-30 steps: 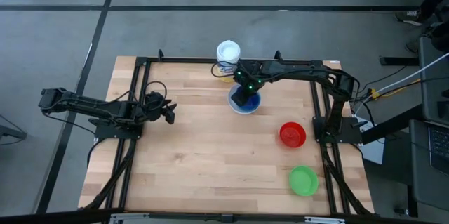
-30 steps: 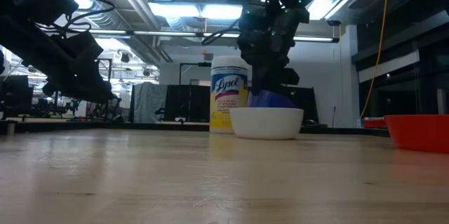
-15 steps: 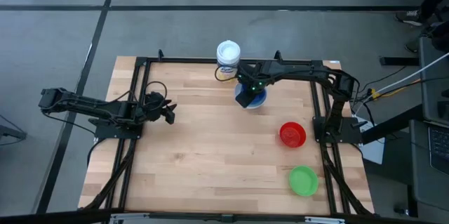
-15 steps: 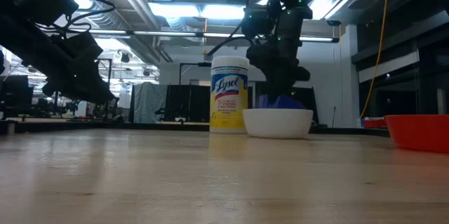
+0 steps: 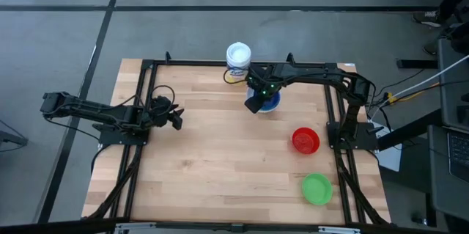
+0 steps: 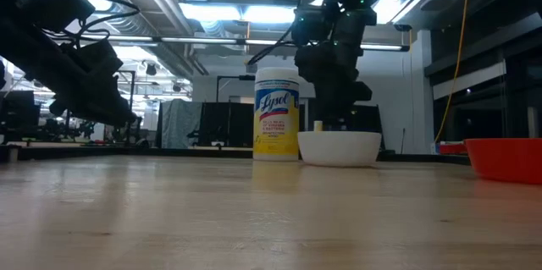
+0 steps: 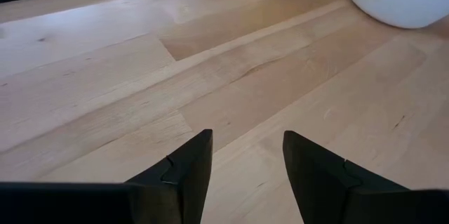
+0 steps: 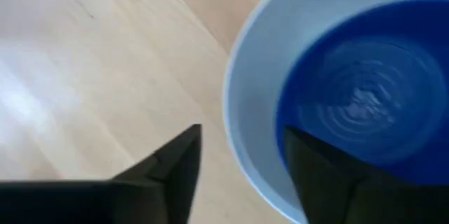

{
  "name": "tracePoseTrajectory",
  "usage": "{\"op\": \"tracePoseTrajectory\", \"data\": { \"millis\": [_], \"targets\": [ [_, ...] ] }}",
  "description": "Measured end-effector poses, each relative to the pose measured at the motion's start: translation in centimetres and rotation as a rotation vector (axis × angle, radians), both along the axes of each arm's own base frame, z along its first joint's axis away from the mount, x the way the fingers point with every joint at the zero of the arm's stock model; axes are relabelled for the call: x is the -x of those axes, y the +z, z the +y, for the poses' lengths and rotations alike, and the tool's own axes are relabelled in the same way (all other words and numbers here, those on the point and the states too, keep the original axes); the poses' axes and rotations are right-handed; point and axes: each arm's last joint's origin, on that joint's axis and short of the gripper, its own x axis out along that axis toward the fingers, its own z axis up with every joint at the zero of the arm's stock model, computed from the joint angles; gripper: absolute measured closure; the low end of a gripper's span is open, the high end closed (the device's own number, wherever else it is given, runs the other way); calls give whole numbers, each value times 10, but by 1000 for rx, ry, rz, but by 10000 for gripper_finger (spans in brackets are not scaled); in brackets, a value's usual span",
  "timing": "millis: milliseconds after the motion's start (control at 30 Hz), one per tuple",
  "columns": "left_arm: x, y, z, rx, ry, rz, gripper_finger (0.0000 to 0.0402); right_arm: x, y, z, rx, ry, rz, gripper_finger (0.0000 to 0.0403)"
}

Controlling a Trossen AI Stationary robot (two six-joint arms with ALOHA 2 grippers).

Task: Nest bowls inside each other
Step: Stack the red bowl on the blue bowl

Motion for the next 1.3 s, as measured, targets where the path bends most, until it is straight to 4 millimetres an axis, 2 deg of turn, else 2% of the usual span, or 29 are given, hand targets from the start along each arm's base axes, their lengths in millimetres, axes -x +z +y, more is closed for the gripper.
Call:
{"op": "tracePoseTrajectory", "data": {
  "millis": [167,367,467,567,667,767,933,1133,1300],
  "targets": [
    [0,0,0,1,0,0,231,-4,7,-1,-10,-14,-42,152],
    [0,0,0,2,0,-1,231,-3,38,-5,20,-12,-5,169],
    [0,0,0,2,0,-1,231,3,56,9,8,20,30,187],
    [0,0,0,3,0,-2,231,13,65,34,-9,65,84,200],
    [0,0,0,6,4,-5,231,30,56,62,-8,81,211,206],
    [0,0,0,4,3,-4,231,55,41,89,-52,46,268,208],
    [0,0,0,2,1,-4,231,95,11,129,-182,-100,239,205],
    [-1,0,0,11,-8,-7,231,127,-4,143,-221,-252,227,202],
    [-1,0,-1,30,-29,-7,231,136,-9,143,-219,-271,232,207]
  ]
}}
